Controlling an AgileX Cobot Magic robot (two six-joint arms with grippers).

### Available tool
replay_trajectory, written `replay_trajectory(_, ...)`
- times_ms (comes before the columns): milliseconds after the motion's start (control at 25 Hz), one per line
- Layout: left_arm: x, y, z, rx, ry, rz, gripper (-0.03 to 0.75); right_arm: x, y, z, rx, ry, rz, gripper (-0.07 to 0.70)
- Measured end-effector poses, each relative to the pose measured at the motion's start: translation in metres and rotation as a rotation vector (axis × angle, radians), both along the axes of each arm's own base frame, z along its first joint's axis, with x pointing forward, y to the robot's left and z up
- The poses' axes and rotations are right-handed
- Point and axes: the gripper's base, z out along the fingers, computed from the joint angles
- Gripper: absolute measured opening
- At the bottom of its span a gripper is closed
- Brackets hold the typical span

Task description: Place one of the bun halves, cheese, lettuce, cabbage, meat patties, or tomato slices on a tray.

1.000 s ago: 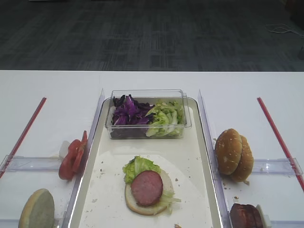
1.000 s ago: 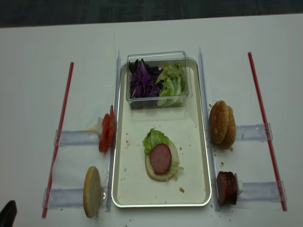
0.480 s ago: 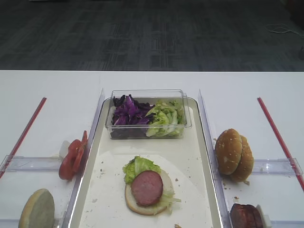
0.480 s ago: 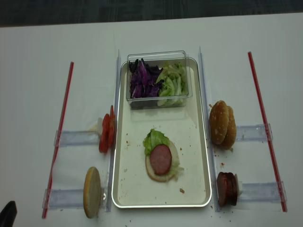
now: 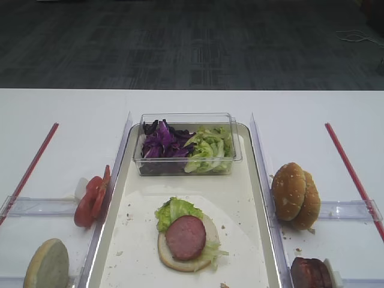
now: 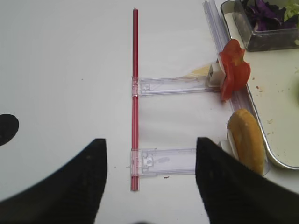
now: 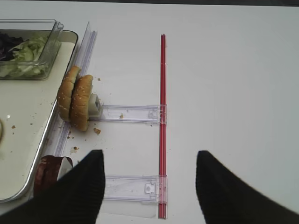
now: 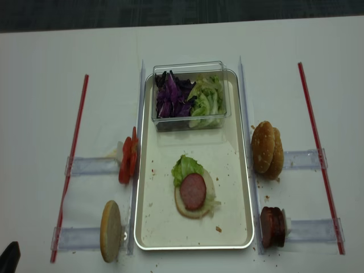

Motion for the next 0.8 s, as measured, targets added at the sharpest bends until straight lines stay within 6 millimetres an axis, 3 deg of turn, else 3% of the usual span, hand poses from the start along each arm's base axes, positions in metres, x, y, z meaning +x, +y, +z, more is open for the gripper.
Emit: replay_trajectory(800, 0.0000, 0.0000, 0.0000, 0.000, 0.000, 0.000, 0.421, 0.0000, 0.0000, 0.0000, 0.000, 0.000, 0.000, 0.435)
